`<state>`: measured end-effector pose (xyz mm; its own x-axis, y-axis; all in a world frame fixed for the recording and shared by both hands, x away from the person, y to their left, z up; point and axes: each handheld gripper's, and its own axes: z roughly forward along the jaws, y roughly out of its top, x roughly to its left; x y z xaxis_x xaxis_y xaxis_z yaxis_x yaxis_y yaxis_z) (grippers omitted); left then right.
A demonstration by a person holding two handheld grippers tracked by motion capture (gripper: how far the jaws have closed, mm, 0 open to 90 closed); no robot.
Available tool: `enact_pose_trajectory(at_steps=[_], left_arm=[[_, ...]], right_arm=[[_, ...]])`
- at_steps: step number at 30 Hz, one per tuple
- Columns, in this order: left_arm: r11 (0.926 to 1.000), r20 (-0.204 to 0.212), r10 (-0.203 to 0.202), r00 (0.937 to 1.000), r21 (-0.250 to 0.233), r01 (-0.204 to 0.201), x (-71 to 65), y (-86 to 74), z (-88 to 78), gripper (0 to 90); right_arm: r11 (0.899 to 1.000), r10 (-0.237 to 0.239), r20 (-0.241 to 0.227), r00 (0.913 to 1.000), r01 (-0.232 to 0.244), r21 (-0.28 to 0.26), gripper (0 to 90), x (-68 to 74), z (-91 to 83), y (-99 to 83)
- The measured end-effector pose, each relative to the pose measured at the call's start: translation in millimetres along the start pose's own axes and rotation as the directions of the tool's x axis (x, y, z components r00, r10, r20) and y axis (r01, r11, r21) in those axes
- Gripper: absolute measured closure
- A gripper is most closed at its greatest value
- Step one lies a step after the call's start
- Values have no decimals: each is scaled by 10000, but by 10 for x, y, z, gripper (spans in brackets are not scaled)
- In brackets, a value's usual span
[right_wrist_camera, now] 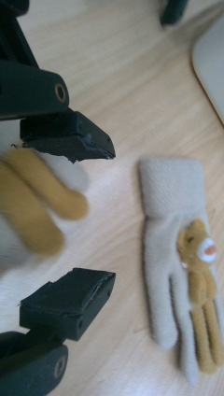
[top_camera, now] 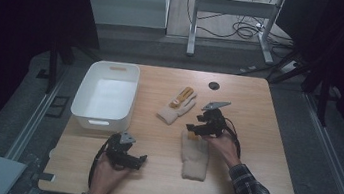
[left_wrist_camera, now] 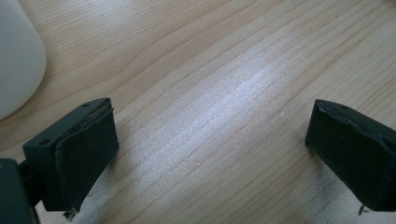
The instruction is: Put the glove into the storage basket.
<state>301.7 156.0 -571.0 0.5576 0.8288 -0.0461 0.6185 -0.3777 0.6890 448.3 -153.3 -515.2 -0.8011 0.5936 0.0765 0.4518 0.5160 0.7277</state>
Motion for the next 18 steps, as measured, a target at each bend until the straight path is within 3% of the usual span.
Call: enact_pose_trajectory(at_steps=[4,12,18], left_arm=[[10000,1,-2,10000,0,2,0,0,0,22],[10000,1,4,10000,6,-4,1,0,0,23],[10000,-6,9,10000,9,-9,1,0,0,23]], right_arm=[[10000,35,181,9998,-35,-10,342,-47,149,91],[9994,-334,670,9972,330,69,360,-114,395,243],[9997,-227,671,9975,229,-13,397,-175,548,370]])
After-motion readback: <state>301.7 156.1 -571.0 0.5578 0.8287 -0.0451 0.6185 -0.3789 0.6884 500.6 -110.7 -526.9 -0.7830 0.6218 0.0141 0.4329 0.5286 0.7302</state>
